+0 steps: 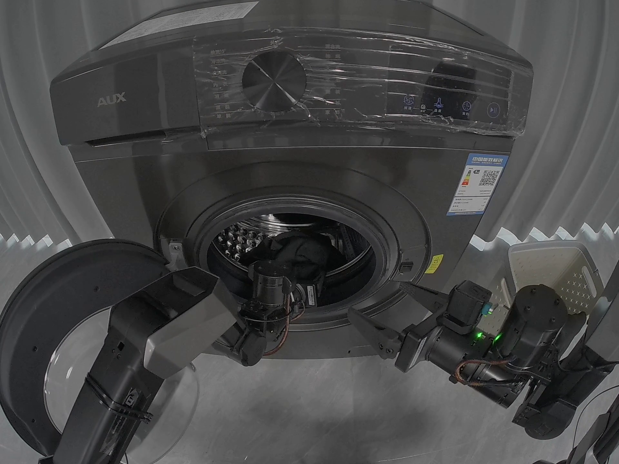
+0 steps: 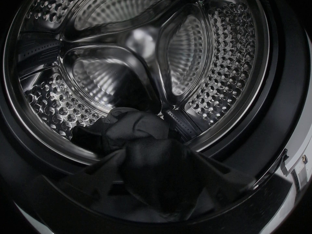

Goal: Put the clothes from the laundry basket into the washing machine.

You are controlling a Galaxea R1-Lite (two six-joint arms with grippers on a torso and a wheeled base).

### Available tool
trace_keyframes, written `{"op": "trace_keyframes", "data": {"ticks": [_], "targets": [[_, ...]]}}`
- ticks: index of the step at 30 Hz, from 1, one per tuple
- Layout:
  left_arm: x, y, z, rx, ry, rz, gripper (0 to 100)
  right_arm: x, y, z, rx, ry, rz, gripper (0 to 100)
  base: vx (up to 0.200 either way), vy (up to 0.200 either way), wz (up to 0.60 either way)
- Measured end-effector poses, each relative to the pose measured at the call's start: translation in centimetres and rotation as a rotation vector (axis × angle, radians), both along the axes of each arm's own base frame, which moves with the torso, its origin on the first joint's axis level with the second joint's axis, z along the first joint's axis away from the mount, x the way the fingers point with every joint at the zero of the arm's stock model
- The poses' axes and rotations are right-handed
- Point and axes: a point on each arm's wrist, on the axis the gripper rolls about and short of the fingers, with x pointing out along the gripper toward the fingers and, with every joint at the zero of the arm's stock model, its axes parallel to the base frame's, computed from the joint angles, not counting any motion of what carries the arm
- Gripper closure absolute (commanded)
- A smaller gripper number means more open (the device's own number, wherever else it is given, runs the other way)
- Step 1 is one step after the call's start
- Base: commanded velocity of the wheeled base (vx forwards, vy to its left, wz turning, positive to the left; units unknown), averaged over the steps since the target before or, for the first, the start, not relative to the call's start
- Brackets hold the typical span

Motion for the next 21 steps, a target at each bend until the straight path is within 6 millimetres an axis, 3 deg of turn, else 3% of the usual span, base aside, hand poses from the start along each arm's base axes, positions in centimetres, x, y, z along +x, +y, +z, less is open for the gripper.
{"op": "trace_keyframes", "data": {"ticks": [11,21], "targets": [[0.7,-0.5,0.4,-0.018,-0.027,0.006,100,0.0,0.0,0.0,0.000,-0.001,0.000,0,0.000,0.000,0.00],[3.8,0.3,4.4,-0.100,-0.182,0.096,100,-0.1,0.1,0.0,0.001,-0.002,0.006,0,0.000,0.000,0.00]]}}
